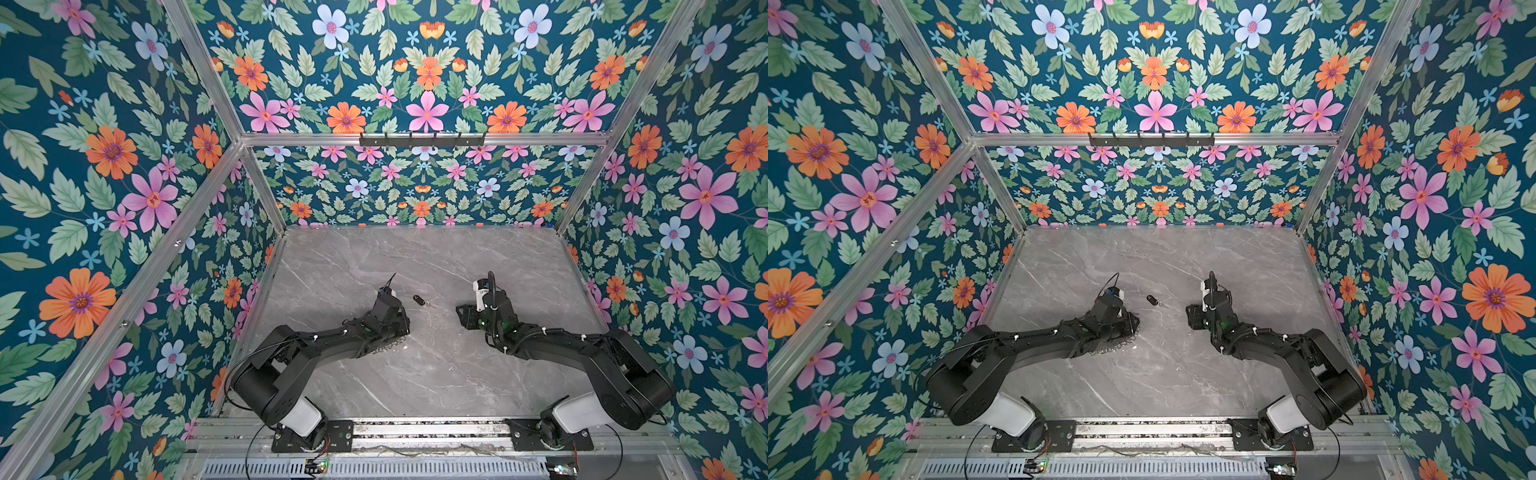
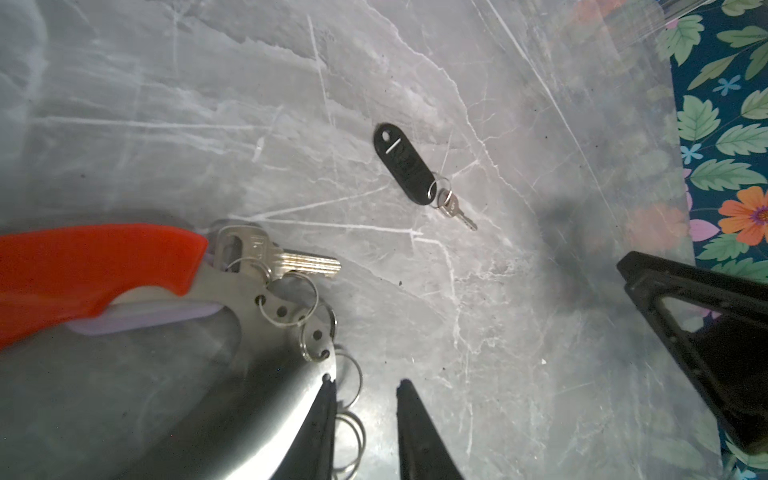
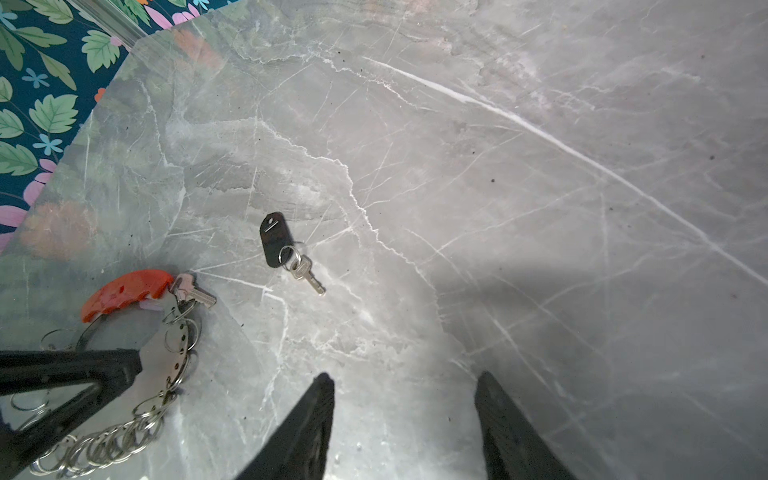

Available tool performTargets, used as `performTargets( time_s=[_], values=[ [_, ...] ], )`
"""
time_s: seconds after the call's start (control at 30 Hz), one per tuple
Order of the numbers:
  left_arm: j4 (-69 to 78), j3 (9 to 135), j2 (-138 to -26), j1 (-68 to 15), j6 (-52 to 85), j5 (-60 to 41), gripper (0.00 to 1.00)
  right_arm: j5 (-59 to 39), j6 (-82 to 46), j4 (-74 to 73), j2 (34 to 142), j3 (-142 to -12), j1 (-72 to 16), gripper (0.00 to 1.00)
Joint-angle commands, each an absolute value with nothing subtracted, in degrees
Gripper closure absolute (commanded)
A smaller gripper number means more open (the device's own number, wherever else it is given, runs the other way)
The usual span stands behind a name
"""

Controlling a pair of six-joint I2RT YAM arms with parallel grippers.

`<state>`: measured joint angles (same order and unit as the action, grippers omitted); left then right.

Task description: Put the keys on the keyring

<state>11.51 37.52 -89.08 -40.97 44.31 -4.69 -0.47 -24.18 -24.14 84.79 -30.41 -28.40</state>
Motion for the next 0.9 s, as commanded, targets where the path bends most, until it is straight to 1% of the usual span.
performTargets(
  time_s=[0.0,0.37,0.87],
  values=[
    [10.3,38.0,-89.6,-40.9,42.7,-4.6,0.71,-0.2,-24.1,-24.8,85.1,-30.6,-28.5,0.44],
    [6.7,40.1,-90.0,-40.8,40.2,-1.5,0.68,-0.9,-24.1,-24.8,85.2,-30.7,-28.4,0.44],
    [10.2,39.2,-91.0,-39.5,40.7,-4.6,0.68,-1.4,-24.1,-24.7,85.2,-30.8,-28.4,0.44]
  ],
)
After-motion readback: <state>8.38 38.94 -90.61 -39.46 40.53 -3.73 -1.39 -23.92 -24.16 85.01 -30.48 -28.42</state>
